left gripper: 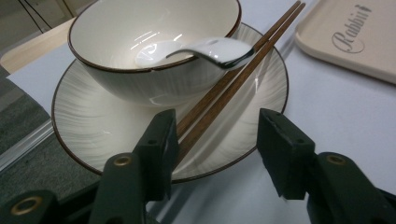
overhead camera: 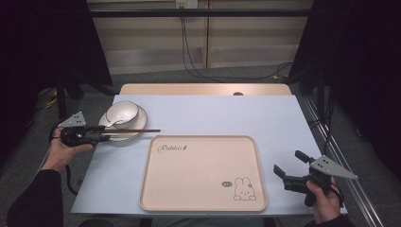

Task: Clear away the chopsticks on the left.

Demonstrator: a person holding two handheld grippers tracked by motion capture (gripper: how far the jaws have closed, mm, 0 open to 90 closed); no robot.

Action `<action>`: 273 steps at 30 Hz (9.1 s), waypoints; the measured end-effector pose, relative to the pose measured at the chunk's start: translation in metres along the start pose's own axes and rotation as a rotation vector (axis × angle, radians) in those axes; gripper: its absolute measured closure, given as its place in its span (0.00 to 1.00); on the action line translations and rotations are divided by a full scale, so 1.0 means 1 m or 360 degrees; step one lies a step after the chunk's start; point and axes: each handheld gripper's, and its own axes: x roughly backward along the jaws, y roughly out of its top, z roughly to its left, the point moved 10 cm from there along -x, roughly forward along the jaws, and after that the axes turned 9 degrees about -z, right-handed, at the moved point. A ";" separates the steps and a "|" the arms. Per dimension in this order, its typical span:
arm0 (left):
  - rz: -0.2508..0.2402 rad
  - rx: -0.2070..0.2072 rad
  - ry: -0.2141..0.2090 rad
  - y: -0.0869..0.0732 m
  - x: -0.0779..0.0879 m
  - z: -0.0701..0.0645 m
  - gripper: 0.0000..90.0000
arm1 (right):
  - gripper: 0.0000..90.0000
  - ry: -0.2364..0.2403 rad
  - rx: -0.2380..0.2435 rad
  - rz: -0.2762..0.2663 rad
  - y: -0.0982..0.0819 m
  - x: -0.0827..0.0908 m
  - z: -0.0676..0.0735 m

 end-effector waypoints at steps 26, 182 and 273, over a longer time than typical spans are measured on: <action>0.0198 -0.0096 -0.0116 0.000 -0.019 -0.005 0.78 | 0.03 0.0005 -0.0015 0.0019 -0.002 0.000 0.000; 0.0002 0.0519 0.0176 0.054 -0.045 -0.208 0.13 | 0.03 0.0092 -0.0014 0.0017 -0.002 -0.002 0.009; 0.0194 0.0249 -0.0081 0.009 -0.027 -0.026 0.94 | 0.03 0.0062 0.0001 0.0029 -0.005 -0.003 0.007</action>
